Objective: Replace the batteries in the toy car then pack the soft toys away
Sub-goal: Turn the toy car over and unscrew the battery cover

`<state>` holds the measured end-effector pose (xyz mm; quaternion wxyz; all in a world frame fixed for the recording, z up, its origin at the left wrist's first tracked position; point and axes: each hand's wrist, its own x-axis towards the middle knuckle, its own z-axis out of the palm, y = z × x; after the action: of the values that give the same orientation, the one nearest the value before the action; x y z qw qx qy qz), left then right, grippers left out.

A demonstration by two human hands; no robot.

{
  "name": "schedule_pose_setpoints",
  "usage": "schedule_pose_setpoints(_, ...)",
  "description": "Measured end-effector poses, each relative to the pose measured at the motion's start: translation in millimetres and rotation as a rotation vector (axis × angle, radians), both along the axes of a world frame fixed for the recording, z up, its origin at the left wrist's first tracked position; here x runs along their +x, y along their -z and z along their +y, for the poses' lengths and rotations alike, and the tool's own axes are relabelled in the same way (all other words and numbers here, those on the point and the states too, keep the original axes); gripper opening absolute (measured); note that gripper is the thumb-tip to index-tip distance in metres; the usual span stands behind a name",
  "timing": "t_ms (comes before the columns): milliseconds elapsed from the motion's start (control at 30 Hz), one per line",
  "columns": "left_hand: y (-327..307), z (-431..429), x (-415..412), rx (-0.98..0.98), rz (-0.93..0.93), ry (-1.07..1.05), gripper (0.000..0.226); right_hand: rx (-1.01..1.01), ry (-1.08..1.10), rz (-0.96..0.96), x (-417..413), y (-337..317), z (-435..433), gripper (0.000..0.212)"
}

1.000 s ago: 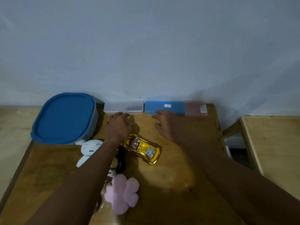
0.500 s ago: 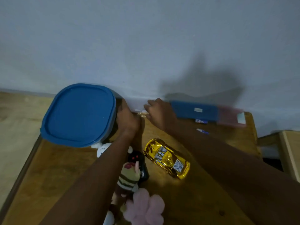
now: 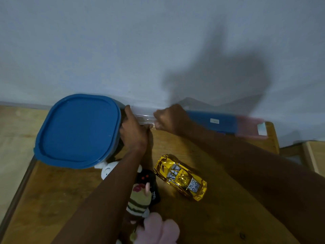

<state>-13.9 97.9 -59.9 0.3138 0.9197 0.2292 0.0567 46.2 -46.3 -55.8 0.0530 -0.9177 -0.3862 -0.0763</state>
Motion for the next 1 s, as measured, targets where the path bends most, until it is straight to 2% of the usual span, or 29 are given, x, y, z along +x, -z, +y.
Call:
schedule_pose_setpoints(100,-3.3,-1.3,-3.3,-0.039,-0.028,-0.019,0.079,0.209,0.081,0.173,14.6,-7.4,-7.2,0.020)
schedule_pose_setpoints(167,-4.2,-2.4,-7.1,-0.053,-0.012,-0.016,0.068,0.327,0.108,0.199,16.8,-9.5,-13.6,0.025)
schedule_pose_setpoints(233,-1.4,-2.6,-13.1,-0.037,-0.013,0.031,0.055,0.332,0.130,0.098,11.3,-8.2,-15.7,0.021)
schedule_pose_setpoints(333,1.5,0.3,-16.9,0.016,0.012,0.103,0.030,0.225,0.195,-0.132,3.1,-8.8,-10.2,0.020)
schedule_pose_setpoints(433,-1.4,3.7,-14.5,-0.039,0.039,0.076,0.026,0.161,0.236,-0.251,1.9,-10.4,-5.1,0.011)
schedule_pose_setpoints(467,-3.2,3.9,-14.5,-0.055,0.045,0.068,0.026,0.180,0.240,-0.228,1.5,-8.2,-5.8,0.006)
schedule_pose_setpoints(533,-7.5,2.1,-15.3,-0.072,0.058,0.058,0.028,0.221,0.193,-0.082,-4.0,-3.2,-8.2,0.012)
schedule_pose_setpoints(633,-12.0,-1.9,-15.2,-0.086,0.079,0.039,0.028,0.113,0.118,0.117,-17.9,4.5,-14.2,0.009)
schedule_pose_setpoints(767,-11.4,-2.1,-15.2,-0.092,0.099,0.055,0.027,0.065,0.301,0.351,-12.2,9.5,-16.6,0.017)
schedule_pose_setpoints(867,-10.4,-1.6,-15.2,-0.071,0.116,0.079,0.029,0.005,0.311,0.398,-4.1,6.2,-10.9,0.009)
schedule_pose_setpoints(1000,-10.8,-2.3,-12.3,-0.022,0.192,0.109,0.034,0.042,0.334,0.455,-2.1,-4.2,-6.9,0.015)
